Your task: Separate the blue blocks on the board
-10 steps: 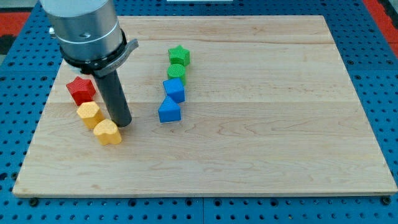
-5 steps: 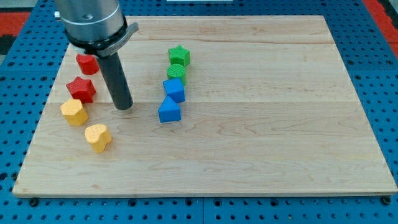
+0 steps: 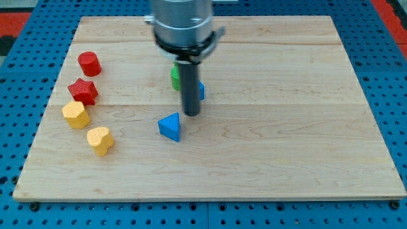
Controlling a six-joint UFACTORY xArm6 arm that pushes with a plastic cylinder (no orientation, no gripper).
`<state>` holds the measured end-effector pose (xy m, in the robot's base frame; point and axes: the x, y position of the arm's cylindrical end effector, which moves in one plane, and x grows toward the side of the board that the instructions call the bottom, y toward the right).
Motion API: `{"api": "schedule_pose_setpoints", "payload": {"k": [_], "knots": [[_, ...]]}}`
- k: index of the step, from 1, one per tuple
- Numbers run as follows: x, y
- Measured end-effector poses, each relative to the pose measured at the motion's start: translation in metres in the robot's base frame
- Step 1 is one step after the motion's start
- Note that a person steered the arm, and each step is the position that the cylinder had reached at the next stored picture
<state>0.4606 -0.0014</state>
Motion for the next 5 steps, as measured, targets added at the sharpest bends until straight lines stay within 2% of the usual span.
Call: {"api": "schedule_pose_setpoints", "payload": {"k": [1,2,5], "knots": [[-0.022,0.036],[-0.049,0.026],[-0.071,-0.005]]}}
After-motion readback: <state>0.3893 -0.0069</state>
